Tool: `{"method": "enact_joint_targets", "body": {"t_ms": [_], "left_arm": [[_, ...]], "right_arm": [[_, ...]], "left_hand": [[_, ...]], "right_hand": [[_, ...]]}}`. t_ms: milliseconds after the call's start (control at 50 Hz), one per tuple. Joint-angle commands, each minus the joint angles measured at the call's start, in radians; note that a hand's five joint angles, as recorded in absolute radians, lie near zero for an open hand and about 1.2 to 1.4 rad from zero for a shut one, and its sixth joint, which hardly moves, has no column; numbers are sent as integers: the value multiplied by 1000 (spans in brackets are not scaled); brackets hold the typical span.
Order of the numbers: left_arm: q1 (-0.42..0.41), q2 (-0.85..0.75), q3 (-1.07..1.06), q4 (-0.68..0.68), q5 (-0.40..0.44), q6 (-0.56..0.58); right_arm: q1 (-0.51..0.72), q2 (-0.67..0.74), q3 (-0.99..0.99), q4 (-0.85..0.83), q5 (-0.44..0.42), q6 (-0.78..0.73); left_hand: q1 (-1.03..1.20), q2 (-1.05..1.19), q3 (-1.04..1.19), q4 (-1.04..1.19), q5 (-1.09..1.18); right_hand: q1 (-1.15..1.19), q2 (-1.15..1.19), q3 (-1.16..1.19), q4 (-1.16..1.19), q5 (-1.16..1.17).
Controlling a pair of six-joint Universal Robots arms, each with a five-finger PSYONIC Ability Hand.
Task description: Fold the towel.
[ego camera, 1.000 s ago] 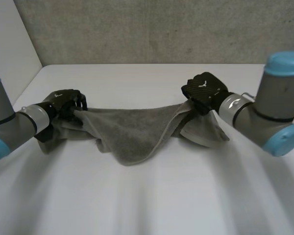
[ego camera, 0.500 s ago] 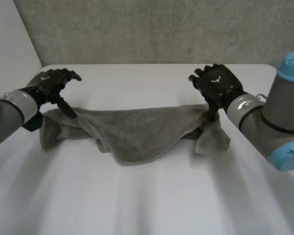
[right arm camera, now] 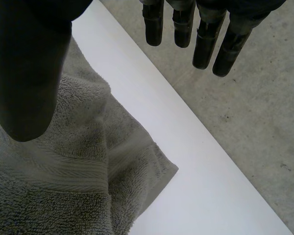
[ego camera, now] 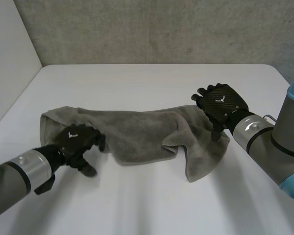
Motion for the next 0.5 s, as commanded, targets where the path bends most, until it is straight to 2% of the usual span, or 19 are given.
{"method": "enact_joint_targets", "body": {"t_ms": [20,40,80,180,320,500], "left_arm": [[-22,-87,13,1,-63,109],[-22,-87,13,1,-64,109],[-37,-125,45,9,-65,107],[-57,-182,94,11,-70,107],[-78,-251,168,28,-77,100],[-95,-341,289,69,-152,80]], "right_arm": [[1,10,-3,-2,0,0],[1,10,-3,-2,0,0],[1,12,0,-2,0,0],[2,16,5,-2,0,0],[1,27,8,-5,0,0],[1,27,11,-5,0,-2]], "left_hand": [[-85,-82,-82,-77,-85],[-86,-83,-83,-77,-85],[-235,-232,-232,-227,-234],[-320,-317,-317,-312,-320],[-333,-329,-329,-324,-332],[-333,-329,-329,-324,-332]], "right_hand": [[-54,-63,-72,-83,-61],[-54,-63,-72,-83,-61],[-54,-63,-72,-83,-61],[-54,-63,-72,-83,-61],[-54,-63,-72,-83,-61],[-54,-63,-72,-83,-61]]}}
